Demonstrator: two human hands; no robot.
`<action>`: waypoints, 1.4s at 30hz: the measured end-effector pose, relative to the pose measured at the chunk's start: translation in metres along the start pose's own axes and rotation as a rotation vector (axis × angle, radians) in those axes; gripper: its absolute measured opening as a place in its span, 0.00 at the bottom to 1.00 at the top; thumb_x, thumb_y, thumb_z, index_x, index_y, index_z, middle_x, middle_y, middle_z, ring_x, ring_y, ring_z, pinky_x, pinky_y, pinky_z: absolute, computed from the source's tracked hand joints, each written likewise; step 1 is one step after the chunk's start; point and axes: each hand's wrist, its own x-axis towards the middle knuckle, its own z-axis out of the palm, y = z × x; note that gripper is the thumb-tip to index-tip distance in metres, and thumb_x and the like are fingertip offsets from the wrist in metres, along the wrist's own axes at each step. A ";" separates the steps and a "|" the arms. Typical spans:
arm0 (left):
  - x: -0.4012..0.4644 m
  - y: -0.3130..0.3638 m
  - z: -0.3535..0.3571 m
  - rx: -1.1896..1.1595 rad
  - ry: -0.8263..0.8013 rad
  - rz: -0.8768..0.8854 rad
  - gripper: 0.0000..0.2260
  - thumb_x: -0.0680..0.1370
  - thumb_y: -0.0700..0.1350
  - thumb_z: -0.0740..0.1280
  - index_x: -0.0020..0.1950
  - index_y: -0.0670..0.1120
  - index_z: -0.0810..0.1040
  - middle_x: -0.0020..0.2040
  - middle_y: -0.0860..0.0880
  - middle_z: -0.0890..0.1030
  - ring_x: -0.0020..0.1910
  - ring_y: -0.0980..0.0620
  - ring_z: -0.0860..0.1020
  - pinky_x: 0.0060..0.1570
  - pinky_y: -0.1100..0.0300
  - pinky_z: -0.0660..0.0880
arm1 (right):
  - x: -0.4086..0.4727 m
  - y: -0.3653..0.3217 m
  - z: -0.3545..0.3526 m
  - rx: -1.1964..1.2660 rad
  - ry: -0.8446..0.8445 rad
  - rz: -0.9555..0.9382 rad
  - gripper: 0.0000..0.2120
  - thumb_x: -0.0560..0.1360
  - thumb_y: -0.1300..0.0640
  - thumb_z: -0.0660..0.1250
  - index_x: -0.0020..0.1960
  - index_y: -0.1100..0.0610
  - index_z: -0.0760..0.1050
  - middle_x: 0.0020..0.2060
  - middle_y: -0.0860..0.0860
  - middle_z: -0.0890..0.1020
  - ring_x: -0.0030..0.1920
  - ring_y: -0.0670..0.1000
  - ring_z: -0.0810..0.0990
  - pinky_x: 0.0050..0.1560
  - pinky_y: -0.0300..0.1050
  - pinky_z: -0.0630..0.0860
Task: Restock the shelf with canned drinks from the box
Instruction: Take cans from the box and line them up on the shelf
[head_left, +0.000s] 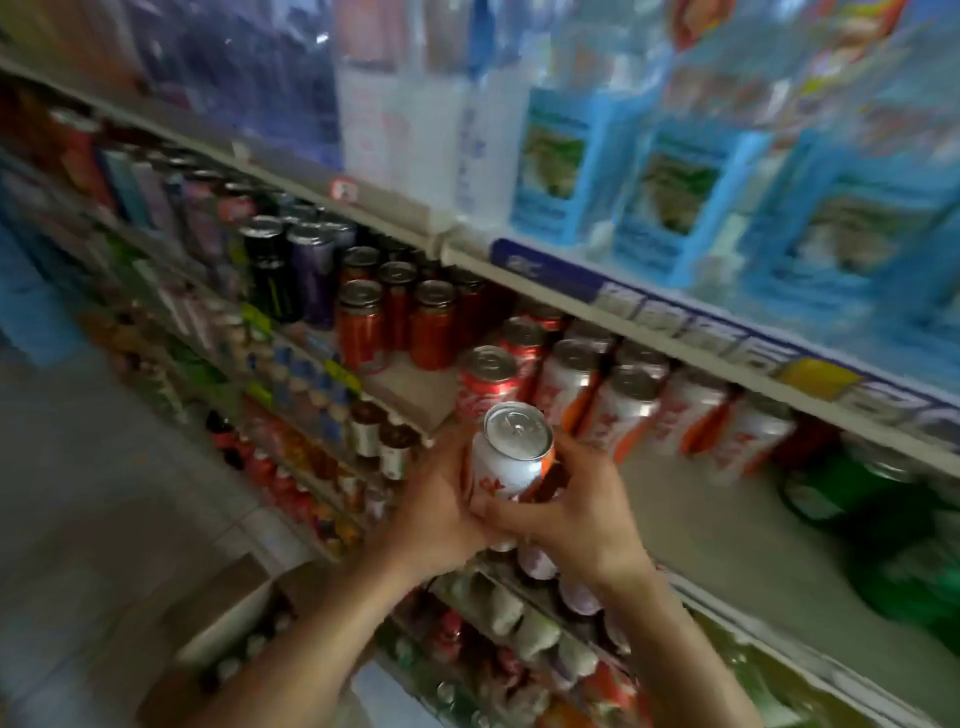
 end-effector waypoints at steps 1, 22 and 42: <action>0.003 0.003 0.013 0.002 0.030 0.043 0.25 0.66 0.30 0.77 0.60 0.42 0.76 0.52 0.48 0.83 0.52 0.59 0.81 0.49 0.67 0.76 | -0.003 0.001 -0.010 -0.014 0.028 -0.011 0.21 0.60 0.61 0.83 0.49 0.52 0.80 0.36 0.41 0.85 0.35 0.36 0.81 0.35 0.28 0.72; 0.056 -0.019 0.102 0.477 -0.299 0.017 0.16 0.70 0.59 0.73 0.48 0.52 0.73 0.45 0.55 0.78 0.44 0.57 0.76 0.44 0.59 0.74 | 0.013 0.100 -0.107 -0.023 0.505 0.100 0.38 0.61 0.73 0.78 0.66 0.51 0.72 0.47 0.48 0.82 0.42 0.40 0.81 0.36 0.35 0.78; 0.050 -0.043 0.093 0.704 -0.382 0.361 0.12 0.80 0.51 0.59 0.52 0.50 0.81 0.53 0.53 0.81 0.53 0.53 0.76 0.51 0.57 0.75 | 0.008 0.120 -0.099 -0.158 0.408 0.165 0.29 0.71 0.52 0.76 0.68 0.50 0.68 0.60 0.47 0.80 0.58 0.44 0.79 0.59 0.41 0.77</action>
